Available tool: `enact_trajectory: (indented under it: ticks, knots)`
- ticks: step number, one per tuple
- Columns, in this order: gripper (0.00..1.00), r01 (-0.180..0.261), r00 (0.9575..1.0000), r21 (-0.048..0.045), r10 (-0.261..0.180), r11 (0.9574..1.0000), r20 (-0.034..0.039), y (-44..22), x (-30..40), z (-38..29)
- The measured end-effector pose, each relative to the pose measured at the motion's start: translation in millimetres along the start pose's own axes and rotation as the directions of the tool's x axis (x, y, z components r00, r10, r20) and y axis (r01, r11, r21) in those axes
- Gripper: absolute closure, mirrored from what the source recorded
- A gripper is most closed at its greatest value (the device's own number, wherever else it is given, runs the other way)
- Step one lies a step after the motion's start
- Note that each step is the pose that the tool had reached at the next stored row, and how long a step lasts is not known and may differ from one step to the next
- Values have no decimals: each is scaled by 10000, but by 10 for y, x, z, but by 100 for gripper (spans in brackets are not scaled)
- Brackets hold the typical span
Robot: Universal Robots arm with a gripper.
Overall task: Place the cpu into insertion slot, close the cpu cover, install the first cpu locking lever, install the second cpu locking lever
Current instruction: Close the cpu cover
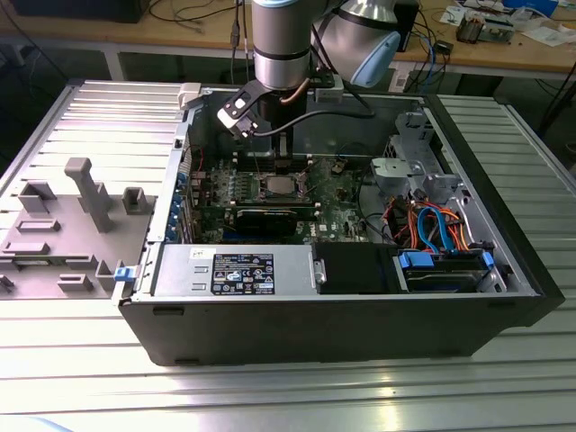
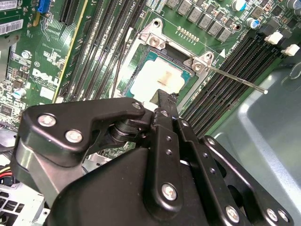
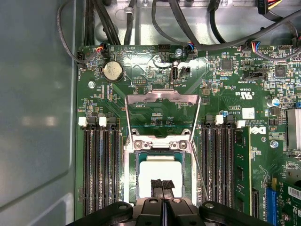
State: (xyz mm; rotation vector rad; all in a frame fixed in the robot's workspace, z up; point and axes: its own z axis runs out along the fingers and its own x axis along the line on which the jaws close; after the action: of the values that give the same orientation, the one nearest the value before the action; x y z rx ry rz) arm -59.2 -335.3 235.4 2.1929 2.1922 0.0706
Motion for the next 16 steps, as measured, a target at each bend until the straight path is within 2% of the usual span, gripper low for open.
enact_trajectory:
  ticks: [11,12,13,16]
  knots:
    - [89,0,10000,0,0,10000,0,0,0,-1]
    - [89,1,10000,331,-4,9995,74,53,0,2]
    - [89,1,9999,541,-7,9985,102,102,1,-14]
    - [89,1,9999,541,-7,9985,104,105,1,-59]
